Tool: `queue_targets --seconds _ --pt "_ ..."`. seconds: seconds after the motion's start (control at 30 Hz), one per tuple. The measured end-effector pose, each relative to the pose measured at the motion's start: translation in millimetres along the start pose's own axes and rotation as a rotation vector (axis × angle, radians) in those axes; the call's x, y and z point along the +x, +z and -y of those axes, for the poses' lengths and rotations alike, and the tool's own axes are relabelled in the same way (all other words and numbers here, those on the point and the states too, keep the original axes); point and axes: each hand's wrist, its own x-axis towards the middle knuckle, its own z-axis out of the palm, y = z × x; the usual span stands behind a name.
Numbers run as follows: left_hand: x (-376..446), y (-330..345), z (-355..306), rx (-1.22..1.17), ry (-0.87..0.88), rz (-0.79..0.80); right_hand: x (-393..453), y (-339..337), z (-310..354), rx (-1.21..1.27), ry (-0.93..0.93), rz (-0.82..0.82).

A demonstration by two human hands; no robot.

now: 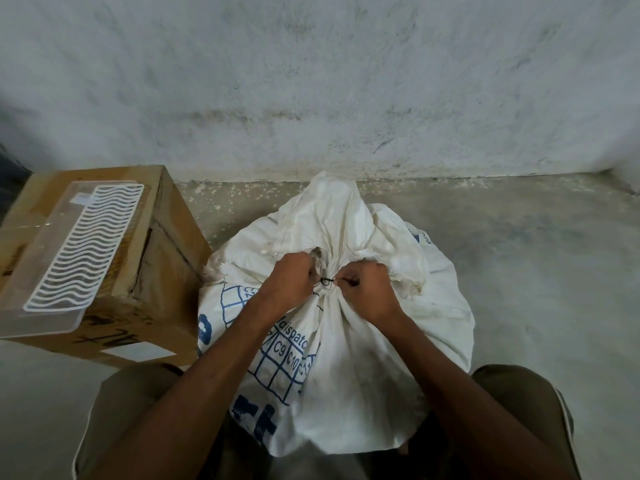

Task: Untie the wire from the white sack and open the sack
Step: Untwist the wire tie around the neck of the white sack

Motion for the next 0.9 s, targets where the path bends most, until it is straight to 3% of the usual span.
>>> queue_targets --seconds 0.3,0.43,0.63,0.9 --pt "2 -1 4 -0.071 -0.042 0.065 -2 3 2 -0.163 -0.100 0.027" --pt "4 0 6 -0.190 -0.058 0.040 -2 2 0 -0.180 -0.113 0.033" --pt "1 3 0 -0.157 -0.013 -0.026 -3 2 3 -0.178 -0.114 0.040" --pt "-6 -25 1 -0.635 -0.284 0.006 -4 5 1 -0.074 0.005 -0.005"
